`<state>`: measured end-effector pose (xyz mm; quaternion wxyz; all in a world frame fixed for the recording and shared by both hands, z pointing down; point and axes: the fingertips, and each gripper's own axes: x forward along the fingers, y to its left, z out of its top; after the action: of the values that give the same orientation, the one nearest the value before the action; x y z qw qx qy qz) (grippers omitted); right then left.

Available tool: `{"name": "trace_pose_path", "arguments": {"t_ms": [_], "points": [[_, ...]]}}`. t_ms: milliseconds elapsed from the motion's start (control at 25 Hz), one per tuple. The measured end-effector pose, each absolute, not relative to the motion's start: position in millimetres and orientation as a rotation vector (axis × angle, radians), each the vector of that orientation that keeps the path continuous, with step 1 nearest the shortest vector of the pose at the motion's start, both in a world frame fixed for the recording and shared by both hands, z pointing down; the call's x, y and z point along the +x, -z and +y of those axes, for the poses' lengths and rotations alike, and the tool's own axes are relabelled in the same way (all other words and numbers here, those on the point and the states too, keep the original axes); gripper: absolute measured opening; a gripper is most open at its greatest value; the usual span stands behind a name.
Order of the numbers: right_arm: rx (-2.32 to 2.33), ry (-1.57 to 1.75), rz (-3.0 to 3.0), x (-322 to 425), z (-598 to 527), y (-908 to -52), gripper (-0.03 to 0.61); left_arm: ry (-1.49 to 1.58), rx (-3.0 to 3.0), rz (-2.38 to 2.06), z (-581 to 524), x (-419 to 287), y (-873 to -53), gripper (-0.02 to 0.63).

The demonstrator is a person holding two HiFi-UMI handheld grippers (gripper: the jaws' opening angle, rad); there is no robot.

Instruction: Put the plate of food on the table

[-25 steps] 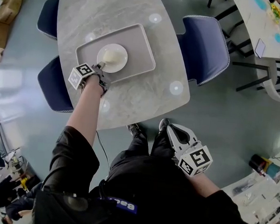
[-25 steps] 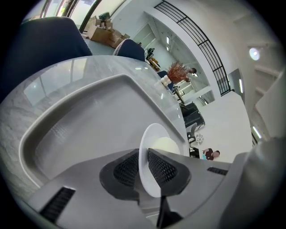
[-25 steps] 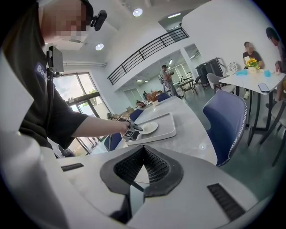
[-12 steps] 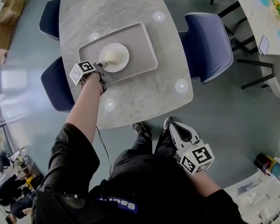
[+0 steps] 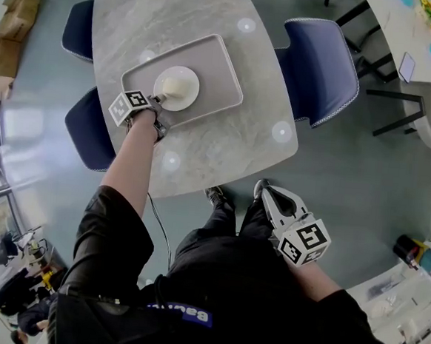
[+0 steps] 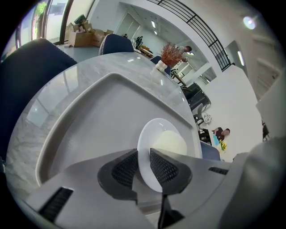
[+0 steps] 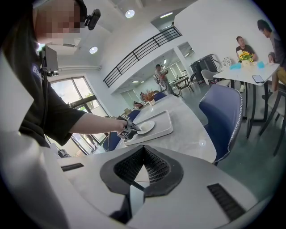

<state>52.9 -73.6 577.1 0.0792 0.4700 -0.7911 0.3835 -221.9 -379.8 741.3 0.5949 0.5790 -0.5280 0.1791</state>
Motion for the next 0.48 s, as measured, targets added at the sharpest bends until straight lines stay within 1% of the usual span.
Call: {"name": "trace_pose_path", "arguments": {"t_ms": [200,480], "points": [[1.41,-1.139,-2.369,54,-75,-573,0.011,-0.464,1.357,-1.225,-375,-224,-742,0.074],[1.395,-1.116,-2.387,53,-74,-568,0.011,-0.414,1.359,-1.246,-368,-231,-738,0.074]]}}
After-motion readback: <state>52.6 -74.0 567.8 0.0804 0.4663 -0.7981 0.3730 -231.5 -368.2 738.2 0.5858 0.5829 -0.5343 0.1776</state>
